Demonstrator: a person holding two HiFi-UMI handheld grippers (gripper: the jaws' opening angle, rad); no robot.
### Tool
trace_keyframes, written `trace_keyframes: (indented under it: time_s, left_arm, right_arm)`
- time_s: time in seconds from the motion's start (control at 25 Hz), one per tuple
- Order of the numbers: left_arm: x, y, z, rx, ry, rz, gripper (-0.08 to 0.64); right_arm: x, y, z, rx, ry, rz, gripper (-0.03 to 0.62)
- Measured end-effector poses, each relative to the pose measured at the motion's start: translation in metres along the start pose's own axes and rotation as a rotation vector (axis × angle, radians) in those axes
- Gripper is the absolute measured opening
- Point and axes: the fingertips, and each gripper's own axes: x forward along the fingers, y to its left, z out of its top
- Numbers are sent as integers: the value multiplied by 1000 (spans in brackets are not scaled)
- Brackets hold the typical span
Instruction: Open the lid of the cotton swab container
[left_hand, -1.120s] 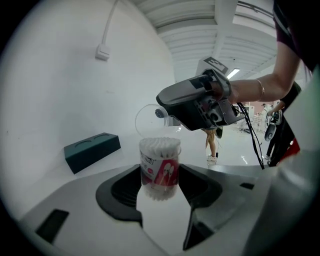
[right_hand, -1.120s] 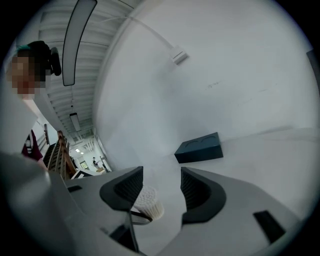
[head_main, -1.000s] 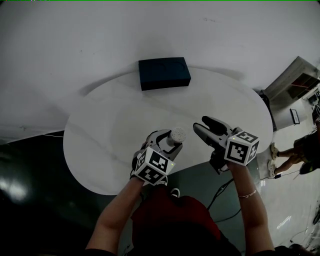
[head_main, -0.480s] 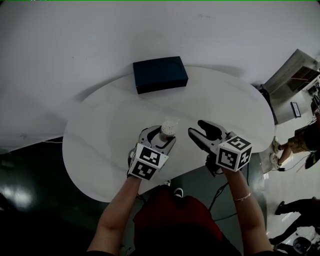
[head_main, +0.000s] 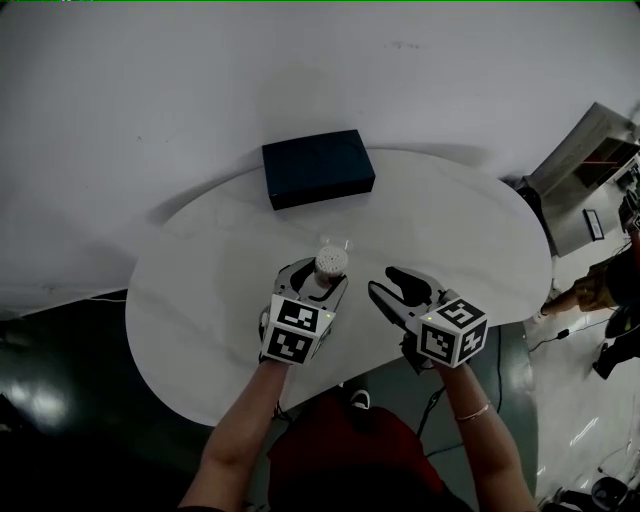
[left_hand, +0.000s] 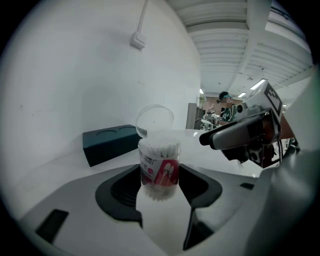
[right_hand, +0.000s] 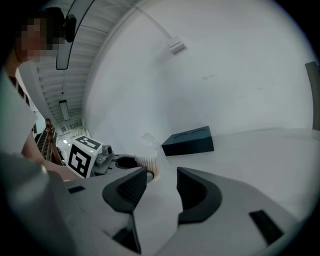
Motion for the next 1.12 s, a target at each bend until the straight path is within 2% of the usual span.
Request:
trace_keyframes:
  time_s: [0.4,1.12]
  left_arm:
    - [36,39,12,-59,-24,71,249]
    - [89,76,22,-50,-17,91,249]
  right_arm:
    - [12,-20,-11,48,35,-28,199]
    - [45,-36,-16,53,74,-23,199]
